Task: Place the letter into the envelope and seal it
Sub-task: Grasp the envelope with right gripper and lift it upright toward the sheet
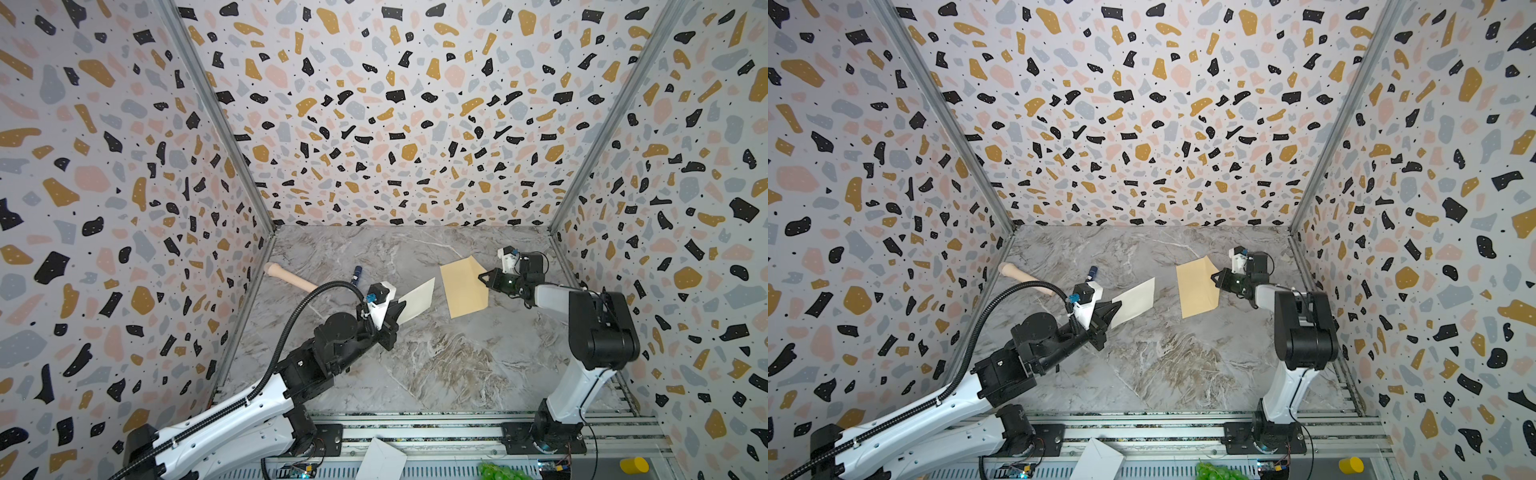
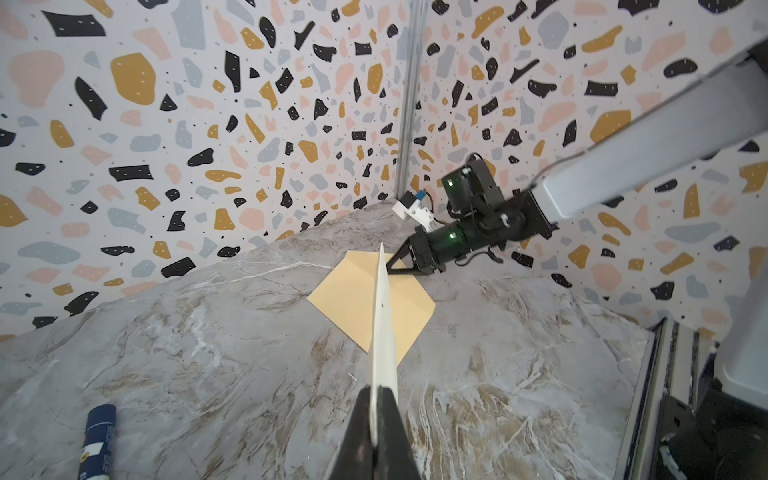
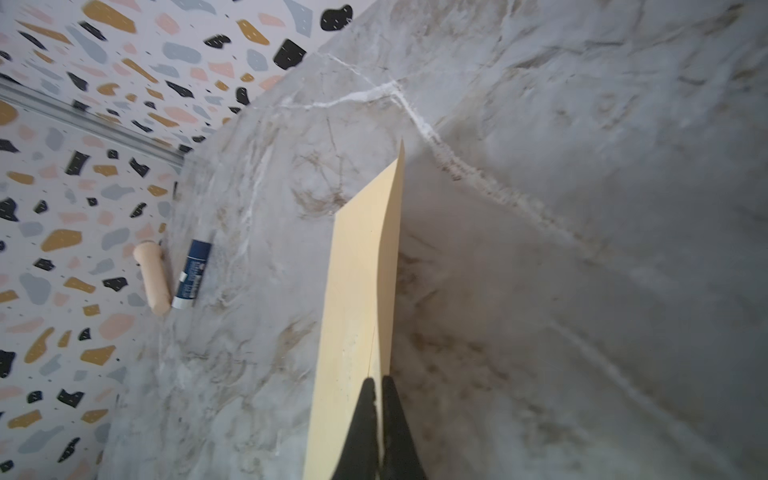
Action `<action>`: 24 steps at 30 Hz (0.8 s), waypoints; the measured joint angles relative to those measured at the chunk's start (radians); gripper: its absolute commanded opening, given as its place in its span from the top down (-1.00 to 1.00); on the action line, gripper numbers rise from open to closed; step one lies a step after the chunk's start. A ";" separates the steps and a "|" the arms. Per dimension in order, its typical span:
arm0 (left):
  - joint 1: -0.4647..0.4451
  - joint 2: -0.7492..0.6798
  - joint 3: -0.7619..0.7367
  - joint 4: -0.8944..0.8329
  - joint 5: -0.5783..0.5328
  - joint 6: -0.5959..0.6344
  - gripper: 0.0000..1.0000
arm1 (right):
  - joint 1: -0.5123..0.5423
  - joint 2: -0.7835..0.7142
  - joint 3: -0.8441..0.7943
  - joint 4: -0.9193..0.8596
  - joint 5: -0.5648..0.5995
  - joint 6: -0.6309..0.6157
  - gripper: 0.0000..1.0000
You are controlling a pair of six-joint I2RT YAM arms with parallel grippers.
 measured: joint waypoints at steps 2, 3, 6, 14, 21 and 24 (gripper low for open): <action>0.000 -0.008 0.000 0.020 -0.032 -0.048 1.00 | 0.053 -0.088 -0.102 0.066 0.026 0.063 1.00; 0.000 -0.011 0.000 0.028 -0.050 -0.071 1.00 | 0.083 -0.129 -0.157 0.102 0.046 0.098 1.00; 0.000 -0.008 0.000 0.045 -0.085 -0.136 1.00 | 0.171 -0.230 -0.303 0.192 0.114 0.188 1.00; 0.000 0.056 0.000 0.063 -0.124 -0.262 1.00 | 0.371 -0.372 -0.510 0.324 0.358 0.324 1.00; 0.000 0.069 0.000 0.098 -0.126 -0.326 1.00 | 0.406 -0.343 -0.541 0.402 0.449 0.372 0.97; 0.000 0.071 0.000 0.120 -0.126 -0.352 1.00 | 0.407 -0.319 -0.544 0.418 0.463 0.382 0.61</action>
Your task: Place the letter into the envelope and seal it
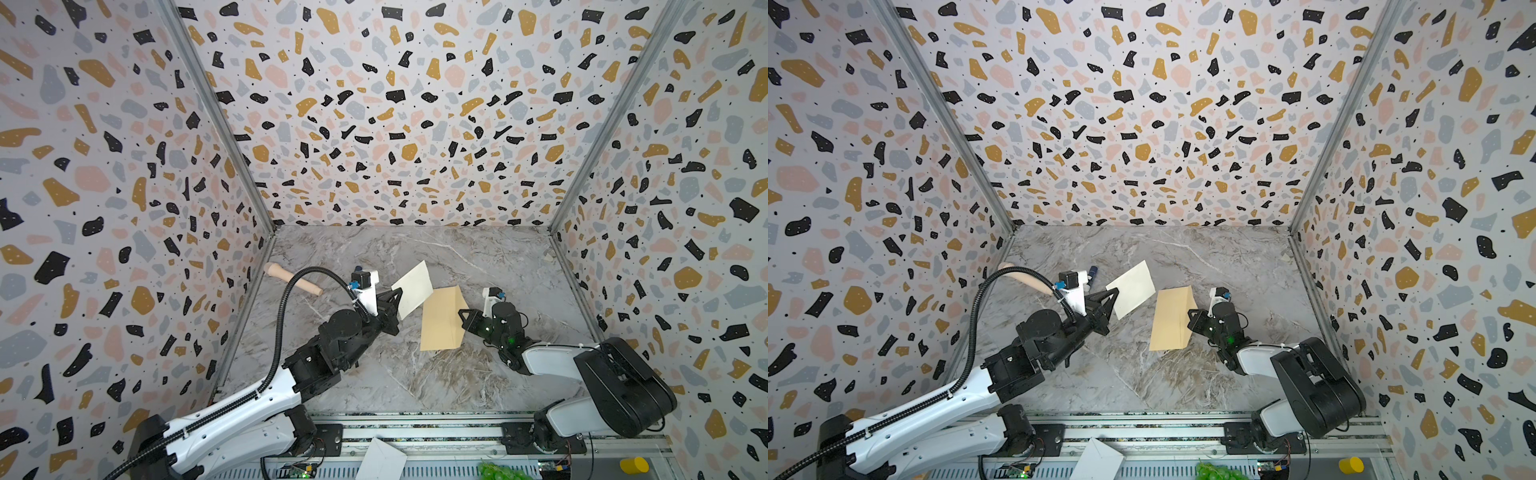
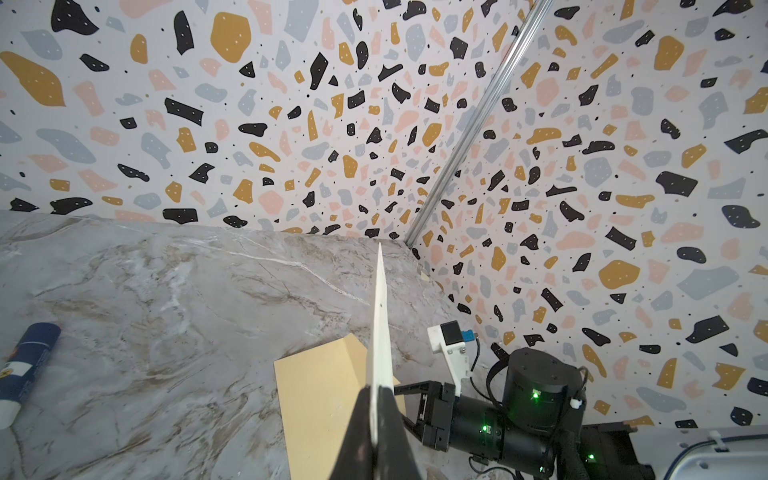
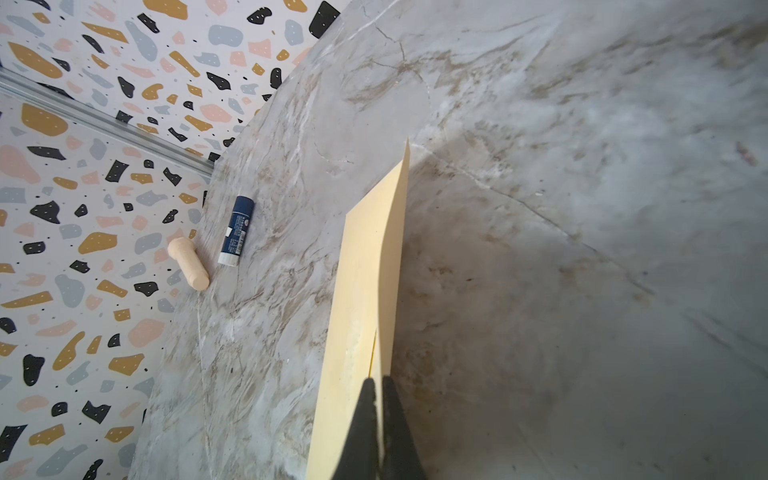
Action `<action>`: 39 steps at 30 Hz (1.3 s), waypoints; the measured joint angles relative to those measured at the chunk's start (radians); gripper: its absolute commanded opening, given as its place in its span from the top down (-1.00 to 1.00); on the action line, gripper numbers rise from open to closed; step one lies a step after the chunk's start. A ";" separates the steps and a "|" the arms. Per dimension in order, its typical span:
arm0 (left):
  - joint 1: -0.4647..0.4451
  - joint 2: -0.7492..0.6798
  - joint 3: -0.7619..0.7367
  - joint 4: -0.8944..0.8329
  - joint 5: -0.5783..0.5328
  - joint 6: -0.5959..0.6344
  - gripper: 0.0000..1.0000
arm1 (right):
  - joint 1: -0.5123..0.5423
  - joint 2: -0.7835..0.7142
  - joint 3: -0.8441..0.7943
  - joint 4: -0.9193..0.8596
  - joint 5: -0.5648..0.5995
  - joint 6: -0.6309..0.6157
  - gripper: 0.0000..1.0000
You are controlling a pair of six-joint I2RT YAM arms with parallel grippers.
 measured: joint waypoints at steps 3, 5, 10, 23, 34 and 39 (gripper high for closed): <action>0.000 0.010 -0.003 0.029 -0.001 -0.032 1.00 | 0.001 0.002 -0.007 0.008 0.011 -0.009 0.10; 0.000 0.019 -0.005 0.038 -0.005 -0.056 1.00 | 0.001 -0.010 -0.008 -0.002 0.019 -0.024 -0.13; 0.000 0.027 -0.024 0.087 -0.032 -0.139 1.00 | 0.001 -0.177 -0.011 -0.092 0.038 -0.071 -0.54; 0.010 0.076 -0.031 0.301 -0.033 -0.373 1.00 | 0.059 -0.564 -0.010 0.095 -0.064 0.101 -0.88; 0.017 0.168 -0.044 0.459 0.084 -0.520 1.00 | 0.204 -0.404 0.020 0.308 -0.039 0.189 -0.69; 0.018 0.175 -0.051 0.477 0.115 -0.535 1.00 | 0.207 -0.362 0.051 0.352 -0.038 0.189 -0.15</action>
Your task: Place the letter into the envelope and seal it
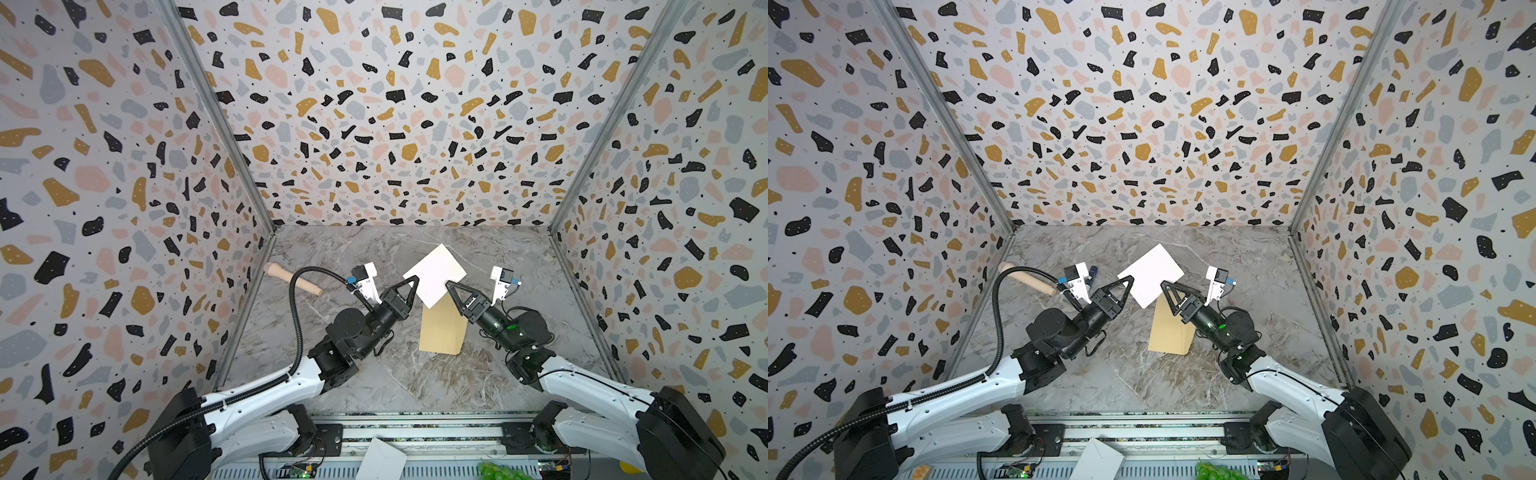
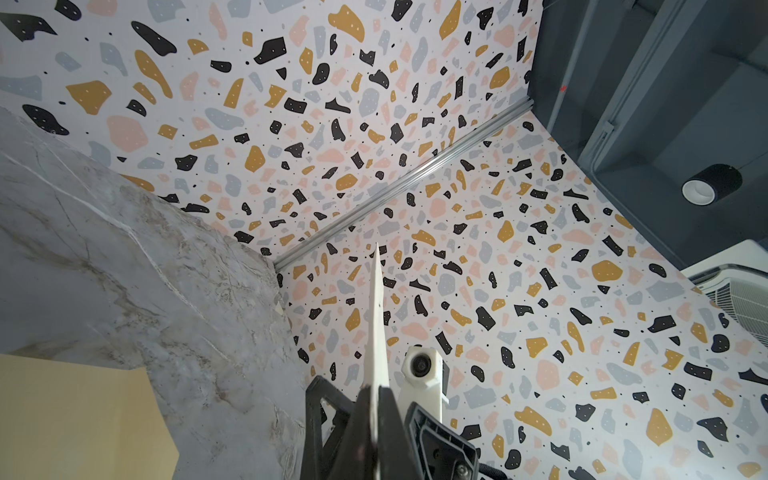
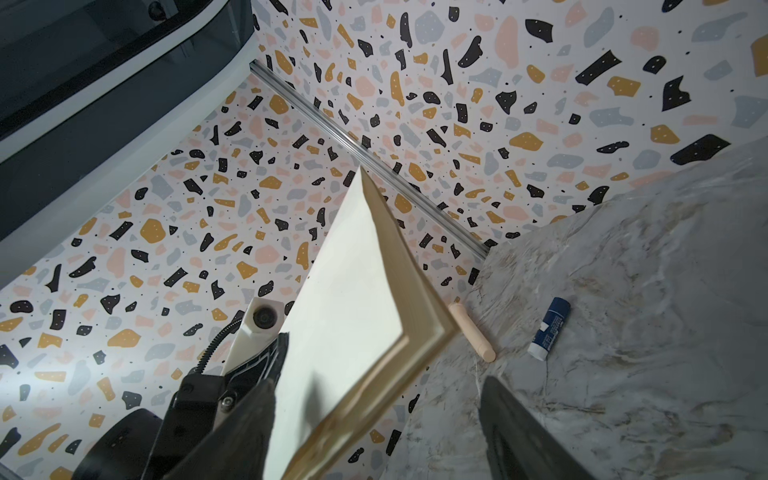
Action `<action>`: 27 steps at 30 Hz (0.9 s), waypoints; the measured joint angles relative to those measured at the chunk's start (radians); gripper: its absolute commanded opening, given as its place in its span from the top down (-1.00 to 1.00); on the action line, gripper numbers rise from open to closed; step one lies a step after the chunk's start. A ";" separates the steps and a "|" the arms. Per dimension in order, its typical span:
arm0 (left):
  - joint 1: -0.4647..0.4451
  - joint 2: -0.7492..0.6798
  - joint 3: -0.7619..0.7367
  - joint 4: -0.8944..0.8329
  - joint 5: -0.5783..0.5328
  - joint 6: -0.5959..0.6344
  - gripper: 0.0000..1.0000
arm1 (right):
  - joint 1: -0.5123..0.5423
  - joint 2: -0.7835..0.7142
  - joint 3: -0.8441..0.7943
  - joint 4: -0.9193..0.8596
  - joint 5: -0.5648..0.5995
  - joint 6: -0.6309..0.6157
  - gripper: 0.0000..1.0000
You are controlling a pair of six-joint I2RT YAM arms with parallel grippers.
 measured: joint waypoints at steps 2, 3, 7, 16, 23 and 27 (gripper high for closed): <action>0.000 0.000 0.000 0.004 0.011 0.000 1.00 | 0.000 0.003 0.008 0.008 0.001 -0.003 0.15; 0.000 0.002 0.000 0.006 0.017 0.000 1.00 | 0.000 0.005 0.013 0.013 0.001 -0.002 0.27; 0.001 0.005 -0.013 0.018 0.030 0.006 1.00 | 0.000 0.019 0.042 0.014 0.001 -0.028 0.84; 0.014 -0.011 -0.025 -0.059 0.043 0.174 -0.38 | -0.056 0.018 0.116 -0.113 -0.122 -0.214 1.00; 0.135 -0.138 -0.014 -0.241 0.170 0.493 -0.77 | -0.146 0.021 0.369 -0.631 -0.411 -0.710 1.00; 0.161 -0.154 0.032 -0.311 0.310 0.641 -0.77 | -0.158 0.029 0.431 -0.871 -0.572 -0.958 1.00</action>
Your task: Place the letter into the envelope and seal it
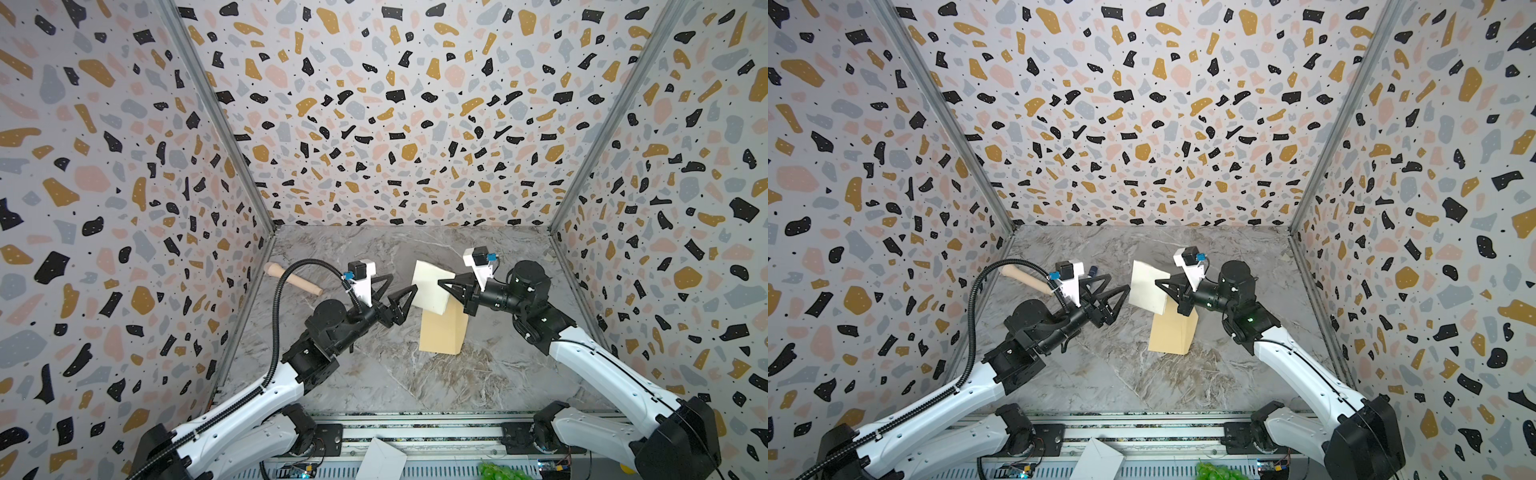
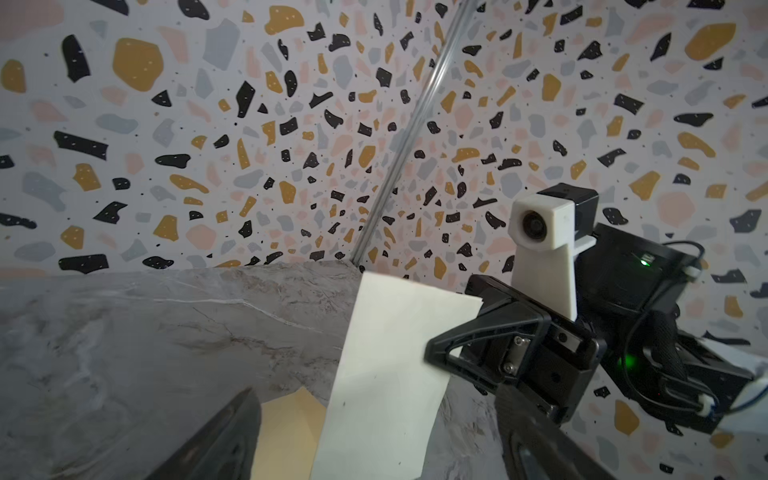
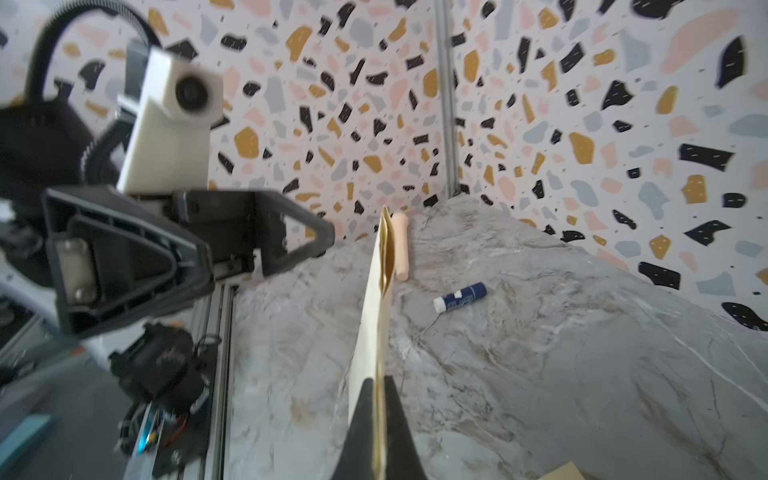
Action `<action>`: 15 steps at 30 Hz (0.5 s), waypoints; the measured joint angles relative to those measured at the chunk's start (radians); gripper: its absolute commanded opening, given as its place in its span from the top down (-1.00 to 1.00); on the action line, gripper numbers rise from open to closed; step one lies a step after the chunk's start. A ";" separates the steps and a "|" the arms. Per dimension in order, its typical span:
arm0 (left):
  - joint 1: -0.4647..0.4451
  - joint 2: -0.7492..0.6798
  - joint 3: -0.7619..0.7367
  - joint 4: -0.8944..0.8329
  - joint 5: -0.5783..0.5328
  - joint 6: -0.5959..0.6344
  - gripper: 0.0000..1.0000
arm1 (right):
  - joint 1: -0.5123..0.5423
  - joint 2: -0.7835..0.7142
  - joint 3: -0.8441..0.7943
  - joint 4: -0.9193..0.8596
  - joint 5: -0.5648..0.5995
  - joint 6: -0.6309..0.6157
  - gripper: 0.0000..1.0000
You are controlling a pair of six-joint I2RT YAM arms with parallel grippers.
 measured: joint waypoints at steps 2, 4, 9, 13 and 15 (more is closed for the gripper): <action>0.000 0.005 0.019 -0.033 0.069 0.061 -0.71 | -0.005 0.002 0.001 -0.086 -0.080 -0.087 1.00; 0.000 0.014 0.029 -0.053 0.117 0.104 -0.68 | -0.008 0.005 0.001 -0.140 -0.143 -0.143 1.00; 0.000 0.046 0.029 -0.082 0.212 0.158 -0.49 | -0.008 0.005 0.002 -0.207 -0.269 -0.229 1.00; 0.000 0.063 0.029 -0.096 0.257 0.171 -0.22 | -0.008 0.005 0.003 -0.219 -0.310 -0.253 1.00; 0.000 0.066 0.029 -0.094 0.275 0.174 -0.01 | -0.008 0.005 0.003 -0.220 -0.321 -0.258 1.00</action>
